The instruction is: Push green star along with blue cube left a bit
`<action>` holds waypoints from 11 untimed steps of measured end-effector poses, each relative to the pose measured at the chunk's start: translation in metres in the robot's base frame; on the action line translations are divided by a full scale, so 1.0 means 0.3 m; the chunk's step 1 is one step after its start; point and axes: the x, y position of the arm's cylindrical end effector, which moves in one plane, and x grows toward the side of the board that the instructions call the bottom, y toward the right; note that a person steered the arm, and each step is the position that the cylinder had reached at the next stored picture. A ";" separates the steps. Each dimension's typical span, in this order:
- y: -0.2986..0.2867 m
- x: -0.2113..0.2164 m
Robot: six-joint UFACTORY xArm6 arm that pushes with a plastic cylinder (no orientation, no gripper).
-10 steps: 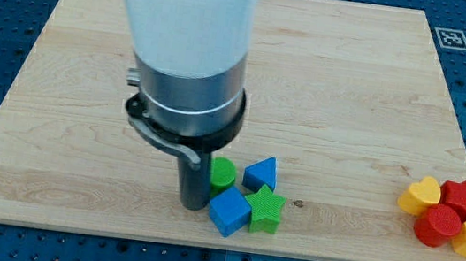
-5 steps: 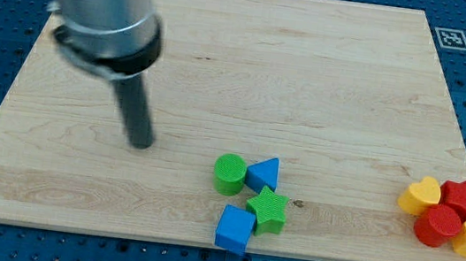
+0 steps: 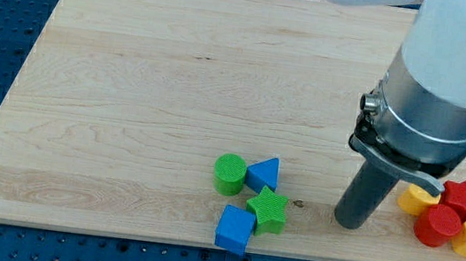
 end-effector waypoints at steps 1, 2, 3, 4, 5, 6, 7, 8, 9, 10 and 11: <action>-0.034 0.003; -0.103 0.003; -0.143 0.003; -0.165 0.003; -0.181 0.003; -0.206 0.003; -0.247 0.003; -0.256 0.003; -0.212 0.004; -0.102 -0.002; -0.101 -0.072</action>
